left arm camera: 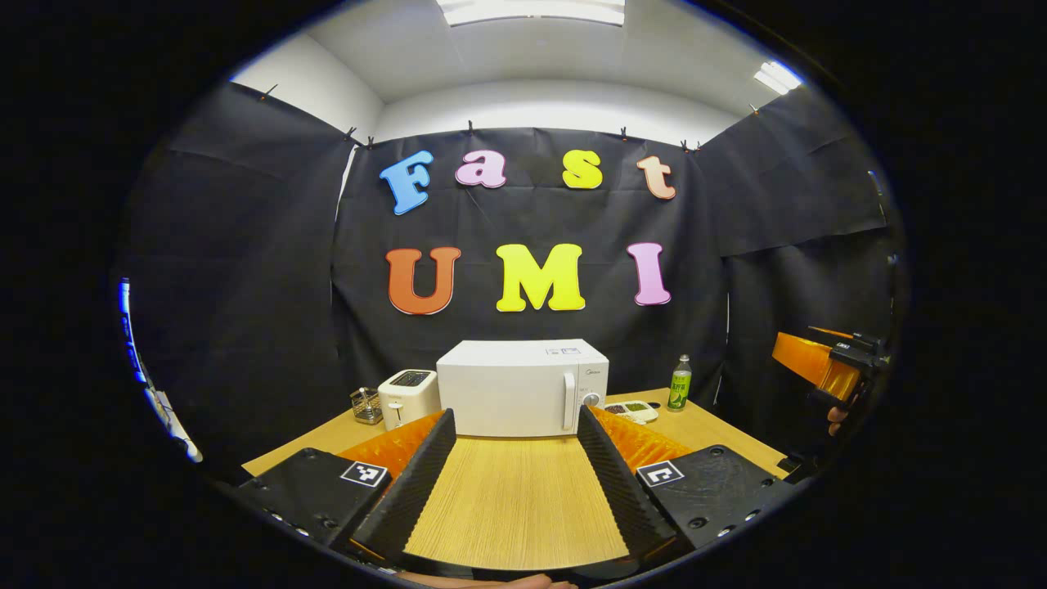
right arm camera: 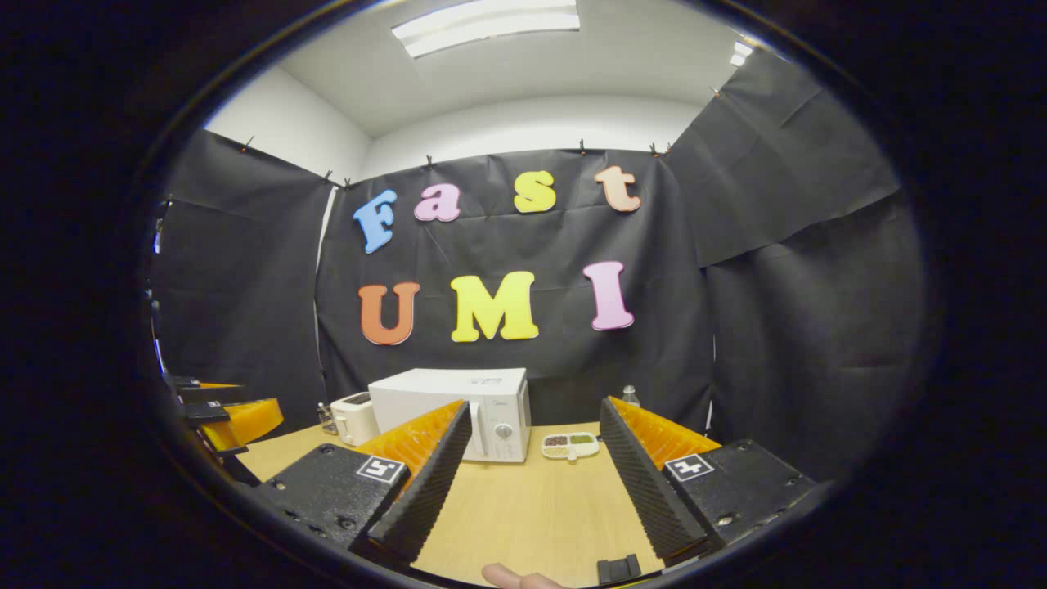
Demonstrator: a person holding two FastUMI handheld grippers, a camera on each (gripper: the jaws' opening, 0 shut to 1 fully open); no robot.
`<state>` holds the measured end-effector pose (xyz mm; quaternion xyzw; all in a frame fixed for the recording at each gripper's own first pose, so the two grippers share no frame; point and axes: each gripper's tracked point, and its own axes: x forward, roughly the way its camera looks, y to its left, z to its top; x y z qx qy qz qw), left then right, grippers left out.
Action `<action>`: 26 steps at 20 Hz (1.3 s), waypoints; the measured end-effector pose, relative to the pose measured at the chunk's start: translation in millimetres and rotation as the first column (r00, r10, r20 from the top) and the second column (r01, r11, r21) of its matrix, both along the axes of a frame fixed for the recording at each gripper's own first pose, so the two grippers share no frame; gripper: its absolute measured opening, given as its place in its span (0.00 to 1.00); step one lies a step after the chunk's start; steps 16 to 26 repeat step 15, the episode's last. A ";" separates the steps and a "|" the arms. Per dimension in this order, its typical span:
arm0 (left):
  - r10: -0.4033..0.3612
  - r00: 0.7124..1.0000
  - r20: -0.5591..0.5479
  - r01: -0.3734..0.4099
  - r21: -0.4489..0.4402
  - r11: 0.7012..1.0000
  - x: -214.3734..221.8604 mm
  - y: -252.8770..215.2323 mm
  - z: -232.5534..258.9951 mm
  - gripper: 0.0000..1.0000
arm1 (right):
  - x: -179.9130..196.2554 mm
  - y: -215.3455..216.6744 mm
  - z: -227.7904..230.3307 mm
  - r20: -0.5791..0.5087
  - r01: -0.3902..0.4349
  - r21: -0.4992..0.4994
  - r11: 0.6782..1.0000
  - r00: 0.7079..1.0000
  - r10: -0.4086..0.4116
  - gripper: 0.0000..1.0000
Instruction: Open the microwave oven with the left hand, put the food in, and close the microwave oven.
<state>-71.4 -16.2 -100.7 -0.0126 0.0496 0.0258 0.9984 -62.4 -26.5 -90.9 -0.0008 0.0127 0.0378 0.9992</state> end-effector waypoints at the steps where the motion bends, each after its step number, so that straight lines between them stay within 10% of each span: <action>1: -0.002 1.000 0.000 0.002 -0.001 1.000 -0.1 -0.5 0.4 0.95 | -0.2 0.7 0.4 -0.001 -0.005 0.003 1.000 1.000 0.005 0.91; 26: -0.008 1.000 0.000 0.008 -0.014 1.000 -0.3 -1.3 -1.6 0.95 | -2.5 -3.2 0.1 0.010 0.002 0.005 1.000 1.000 -0.002 0.91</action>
